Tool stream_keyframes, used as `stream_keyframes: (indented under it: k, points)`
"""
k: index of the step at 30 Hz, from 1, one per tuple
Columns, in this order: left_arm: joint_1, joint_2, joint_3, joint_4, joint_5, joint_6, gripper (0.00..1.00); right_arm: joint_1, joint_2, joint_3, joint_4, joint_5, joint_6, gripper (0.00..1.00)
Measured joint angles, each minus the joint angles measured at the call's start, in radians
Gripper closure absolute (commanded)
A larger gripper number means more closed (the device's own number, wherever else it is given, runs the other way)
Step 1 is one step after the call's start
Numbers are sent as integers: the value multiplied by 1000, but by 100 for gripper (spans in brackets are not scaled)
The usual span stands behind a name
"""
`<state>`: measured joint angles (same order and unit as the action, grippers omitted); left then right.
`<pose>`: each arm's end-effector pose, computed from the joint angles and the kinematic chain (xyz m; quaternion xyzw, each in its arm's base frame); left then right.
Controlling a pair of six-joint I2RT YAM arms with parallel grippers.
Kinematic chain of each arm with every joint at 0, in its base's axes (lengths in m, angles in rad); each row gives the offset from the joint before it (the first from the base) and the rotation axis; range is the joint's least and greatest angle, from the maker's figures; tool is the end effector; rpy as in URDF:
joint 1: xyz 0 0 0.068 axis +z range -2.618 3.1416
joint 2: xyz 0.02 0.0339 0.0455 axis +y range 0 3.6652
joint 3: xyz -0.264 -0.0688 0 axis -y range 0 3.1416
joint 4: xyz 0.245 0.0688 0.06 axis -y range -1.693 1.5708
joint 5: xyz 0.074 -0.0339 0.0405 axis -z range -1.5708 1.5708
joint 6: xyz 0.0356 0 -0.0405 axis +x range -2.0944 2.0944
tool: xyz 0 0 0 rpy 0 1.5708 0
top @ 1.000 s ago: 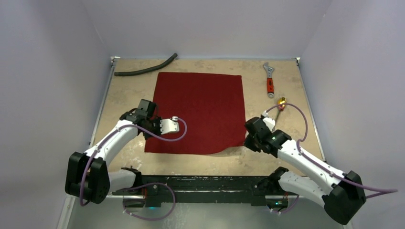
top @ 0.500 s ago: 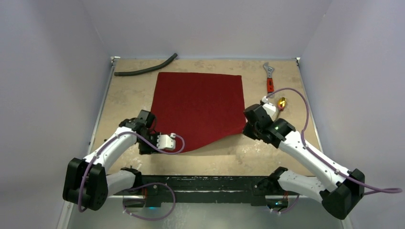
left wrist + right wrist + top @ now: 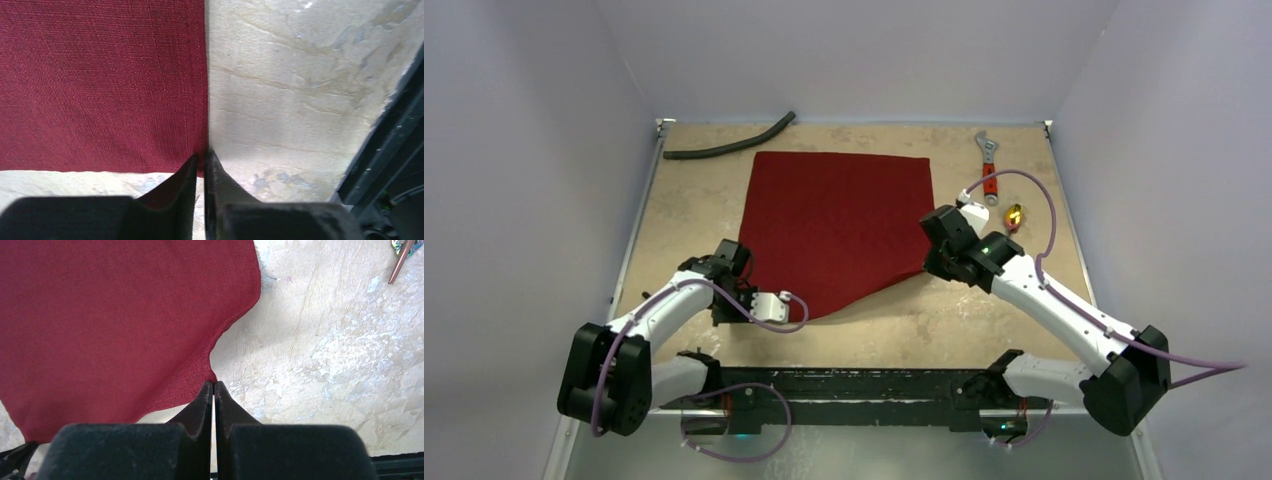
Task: Fold the napkin into a case and place the utensils inside
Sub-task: Pick up the flattened napkin from the center of the board, then fold and flatten the napkin at the center of the board.
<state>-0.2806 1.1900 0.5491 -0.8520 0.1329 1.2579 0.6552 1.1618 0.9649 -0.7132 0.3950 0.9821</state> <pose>0.1550 -0.0496 0.1512 0.6954 0.7145 -0.0403 0.0655 0.1928 0.1309 0.2823 0.2137 0.9048 0.1055 0.3528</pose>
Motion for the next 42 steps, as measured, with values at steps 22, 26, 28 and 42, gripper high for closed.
stream_keyframes:
  k: [22,26,28,42]
  points:
    - [1,-92,197,-199,128,-31,100,0,-204,-23,-89,1,-8,100]
    - [1,-126,205,-282,138,-29,100,0,-223,-23,-134,-26,-6,100]
    - [1,-145,220,-319,142,-29,100,0,-236,-19,-155,-37,-6,100]
    - [1,-199,343,-267,146,-102,100,0,-212,120,-198,-29,-8,100]
